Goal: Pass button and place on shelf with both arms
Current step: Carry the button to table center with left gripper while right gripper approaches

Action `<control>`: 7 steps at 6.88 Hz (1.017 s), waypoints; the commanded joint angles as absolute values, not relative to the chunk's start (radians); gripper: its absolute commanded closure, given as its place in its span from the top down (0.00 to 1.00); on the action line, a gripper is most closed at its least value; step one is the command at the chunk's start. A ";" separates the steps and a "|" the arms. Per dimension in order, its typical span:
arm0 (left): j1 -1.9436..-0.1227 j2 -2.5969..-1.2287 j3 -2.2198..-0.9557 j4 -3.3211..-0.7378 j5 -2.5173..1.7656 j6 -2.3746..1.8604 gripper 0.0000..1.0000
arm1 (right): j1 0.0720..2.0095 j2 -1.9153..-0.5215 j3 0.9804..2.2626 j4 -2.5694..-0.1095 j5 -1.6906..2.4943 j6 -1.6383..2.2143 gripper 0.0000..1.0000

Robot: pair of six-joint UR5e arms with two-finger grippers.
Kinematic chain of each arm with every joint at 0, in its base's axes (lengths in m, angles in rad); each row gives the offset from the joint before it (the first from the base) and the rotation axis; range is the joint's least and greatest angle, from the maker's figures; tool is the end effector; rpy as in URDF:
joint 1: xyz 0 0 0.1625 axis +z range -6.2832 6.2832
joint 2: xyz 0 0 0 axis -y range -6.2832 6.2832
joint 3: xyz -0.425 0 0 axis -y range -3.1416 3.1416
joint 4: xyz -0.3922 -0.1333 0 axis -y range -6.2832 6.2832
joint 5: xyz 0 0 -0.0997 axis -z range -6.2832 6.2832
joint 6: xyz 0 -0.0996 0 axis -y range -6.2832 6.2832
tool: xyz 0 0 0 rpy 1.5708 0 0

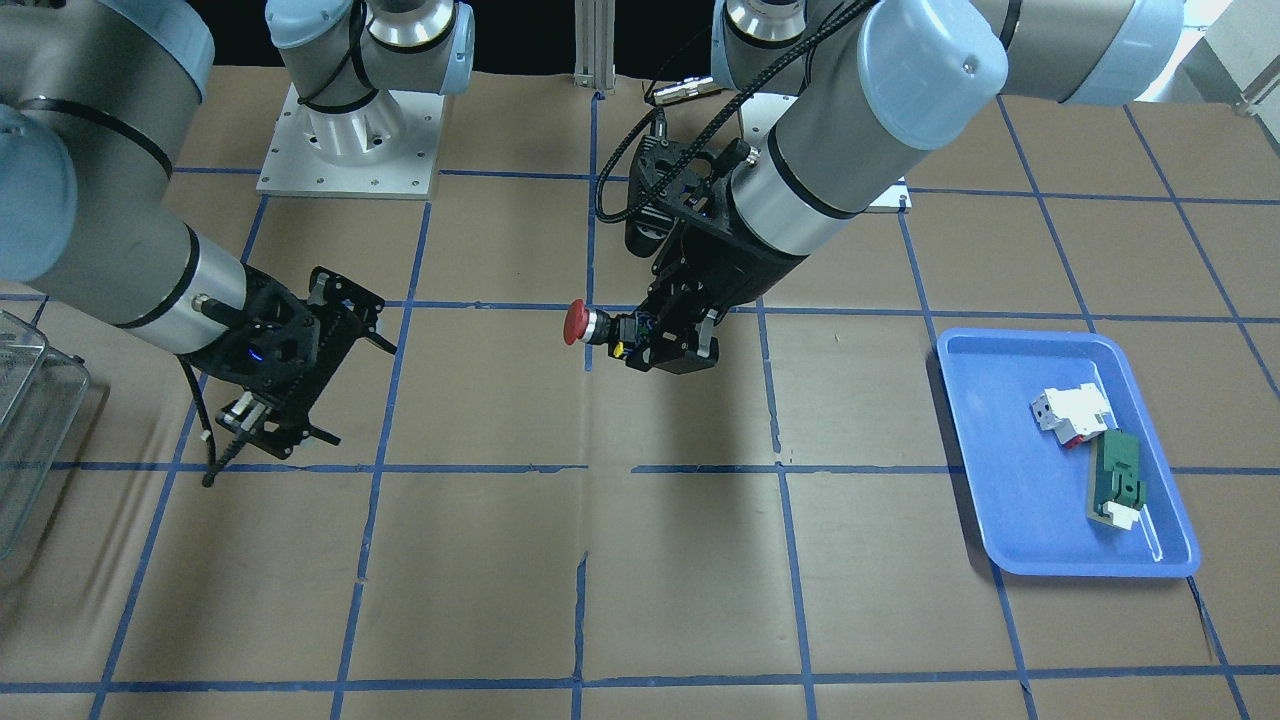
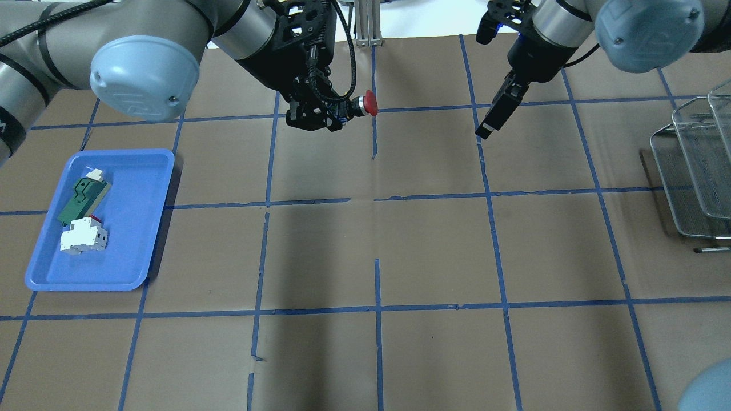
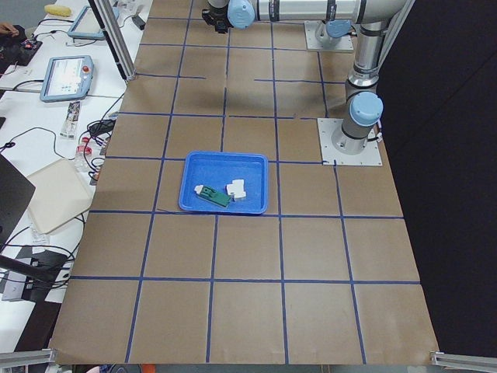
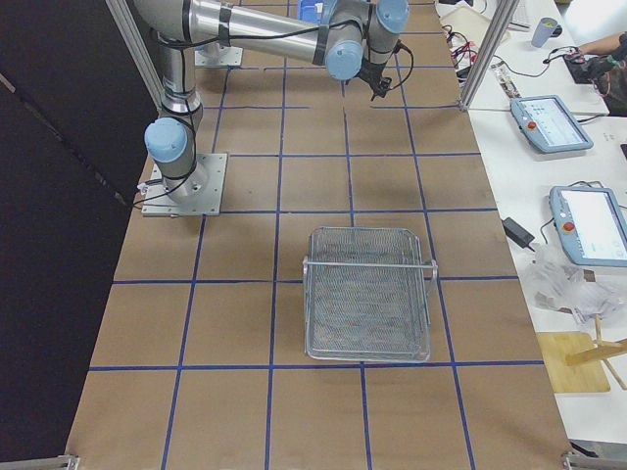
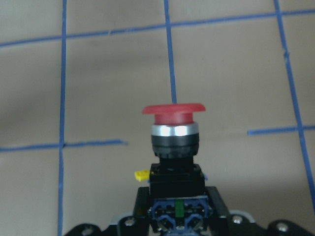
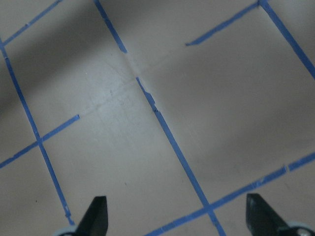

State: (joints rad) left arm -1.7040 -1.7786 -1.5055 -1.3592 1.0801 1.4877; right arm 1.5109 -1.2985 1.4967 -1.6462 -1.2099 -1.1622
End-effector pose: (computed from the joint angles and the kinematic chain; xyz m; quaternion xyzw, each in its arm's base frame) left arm -0.2559 -0.5523 0.4419 -0.7083 -0.6621 0.1782 0.1682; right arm 0.1331 -0.5954 0.3899 -0.5048 0.8423 -0.0533 0.1814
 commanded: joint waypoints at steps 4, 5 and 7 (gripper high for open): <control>-1.707 -1.783 -1.534 -1.351 0.986 1.503 0.00 | 1.551 -1.363 1.572 -1.671 -1.040 -1.365 1.00; -1.707 -1.782 -1.534 -1.353 0.988 1.505 0.00 | 1.552 -1.408 1.600 -1.677 -1.035 -1.371 1.00; -1.706 -1.781 -1.534 -1.351 0.989 1.505 0.00 | 1.554 -1.478 1.665 -1.675 -0.803 -1.400 1.00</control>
